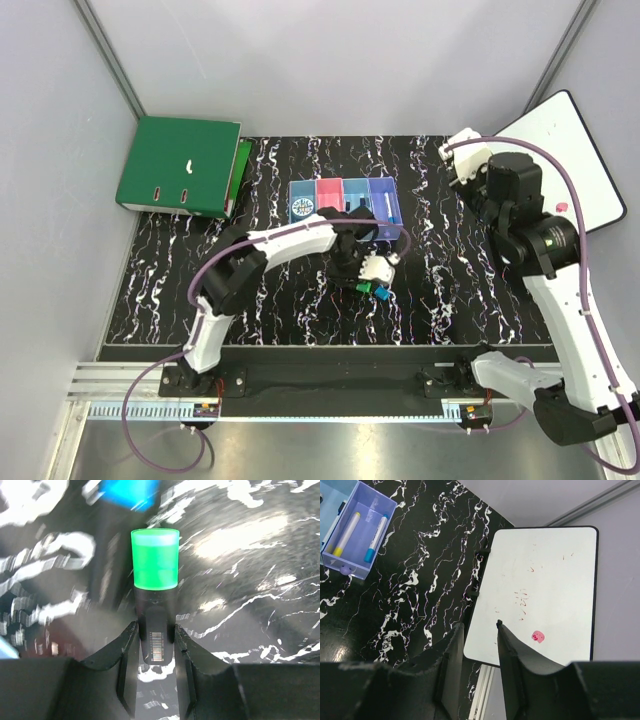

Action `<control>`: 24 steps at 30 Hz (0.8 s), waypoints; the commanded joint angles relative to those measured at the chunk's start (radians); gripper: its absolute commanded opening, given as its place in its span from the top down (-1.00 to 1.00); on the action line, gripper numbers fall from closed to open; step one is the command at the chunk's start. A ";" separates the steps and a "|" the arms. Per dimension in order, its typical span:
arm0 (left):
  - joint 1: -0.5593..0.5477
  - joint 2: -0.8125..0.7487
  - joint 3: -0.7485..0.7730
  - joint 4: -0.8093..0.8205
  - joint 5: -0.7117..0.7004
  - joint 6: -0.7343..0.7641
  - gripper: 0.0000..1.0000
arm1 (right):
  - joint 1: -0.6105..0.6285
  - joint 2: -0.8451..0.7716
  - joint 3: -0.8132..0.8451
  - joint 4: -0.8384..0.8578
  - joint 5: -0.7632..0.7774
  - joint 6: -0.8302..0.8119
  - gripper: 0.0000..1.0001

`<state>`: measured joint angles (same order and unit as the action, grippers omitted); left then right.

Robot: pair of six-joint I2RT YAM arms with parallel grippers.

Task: Sort the stationery into containers
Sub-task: Pick up the pen from the center of the board, then place the pen in the storage box.

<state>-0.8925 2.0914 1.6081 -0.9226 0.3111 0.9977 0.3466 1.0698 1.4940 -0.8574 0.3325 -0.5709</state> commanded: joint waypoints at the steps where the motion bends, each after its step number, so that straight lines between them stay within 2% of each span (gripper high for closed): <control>1: 0.036 -0.134 0.041 0.022 -0.030 -0.247 1.00 | -0.004 -0.047 -0.024 0.038 0.039 0.022 0.20; 8: 0.076 -0.212 0.078 0.019 -0.066 -0.442 1.00 | -0.005 -0.073 -0.018 0.038 0.062 0.006 0.20; 13: 0.139 -0.203 0.191 0.008 -0.069 -0.647 1.00 | -0.004 -0.077 -0.011 0.037 0.073 0.003 0.19; 17: 0.217 -0.143 0.311 0.001 -0.047 -0.809 1.00 | -0.004 -0.087 -0.018 0.037 0.082 -0.004 0.19; 21: 0.312 -0.019 0.478 -0.009 0.009 -0.962 1.00 | -0.003 -0.093 -0.034 0.040 0.082 -0.007 0.19; 24: 0.328 0.050 0.539 -0.002 0.051 -0.973 1.00 | -0.004 -0.091 -0.043 0.037 0.080 -0.015 0.20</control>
<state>-0.5888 2.0499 2.0666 -0.9260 0.2840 0.1589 0.3462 0.9901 1.4635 -0.8577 0.3847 -0.5716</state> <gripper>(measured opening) 0.318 0.404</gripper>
